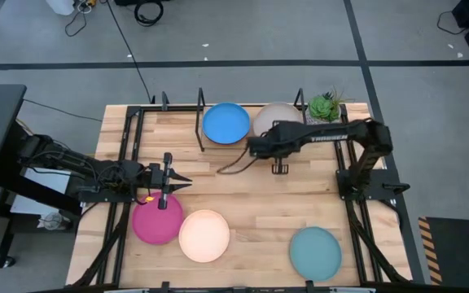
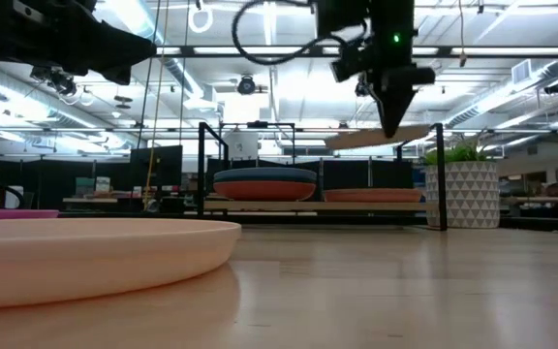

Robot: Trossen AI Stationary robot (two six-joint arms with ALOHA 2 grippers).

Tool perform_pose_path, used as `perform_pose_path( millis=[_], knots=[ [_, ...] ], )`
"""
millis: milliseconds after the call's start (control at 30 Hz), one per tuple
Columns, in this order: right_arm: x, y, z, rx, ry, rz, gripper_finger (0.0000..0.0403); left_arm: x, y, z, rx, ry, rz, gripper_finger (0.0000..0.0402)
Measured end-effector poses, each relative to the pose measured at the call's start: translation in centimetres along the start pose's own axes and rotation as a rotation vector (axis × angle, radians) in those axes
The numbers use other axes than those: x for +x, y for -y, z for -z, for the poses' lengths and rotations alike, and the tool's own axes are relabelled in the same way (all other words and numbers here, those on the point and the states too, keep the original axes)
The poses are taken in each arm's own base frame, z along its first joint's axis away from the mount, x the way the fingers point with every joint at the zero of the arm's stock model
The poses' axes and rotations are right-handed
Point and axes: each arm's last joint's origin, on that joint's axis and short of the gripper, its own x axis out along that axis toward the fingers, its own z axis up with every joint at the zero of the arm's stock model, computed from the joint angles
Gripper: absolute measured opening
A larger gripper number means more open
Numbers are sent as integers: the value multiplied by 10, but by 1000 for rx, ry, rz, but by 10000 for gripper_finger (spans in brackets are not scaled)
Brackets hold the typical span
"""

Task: Place and stack plates onto a shelf
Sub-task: Stack the gray plate on the top of the brown plate on the shelf, then stack the light blue plate on the top of the stacked plates on the shelf

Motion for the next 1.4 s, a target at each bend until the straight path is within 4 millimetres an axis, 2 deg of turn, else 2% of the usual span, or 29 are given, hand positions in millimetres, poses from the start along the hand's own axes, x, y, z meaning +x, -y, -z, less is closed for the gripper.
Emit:
perform_pose_path(
  millis=[333, 700, 900, 1167, 1400],
  knots=[
    [46, 31, 24, 29, 78, -65, 18, 0, 0, 0, 3, 1, -1, 57],
    [74, 42, 28, 1, 134, -127, 19, 0, 0, 0, 40, 1, -1, 57],
    [77, 46, 27, 21, 164, -163, 24, 0, 0, 0, 63, 1, -1, 57],
    [76, 42, 26, 24, 181, -215, 52, 0, 0, 0, 62, 1, -1, 57],
    [55, 43, 17, 48, 176, -68, 58, 0, 0, 0, 62, 1, 0, 57]
  ],
)
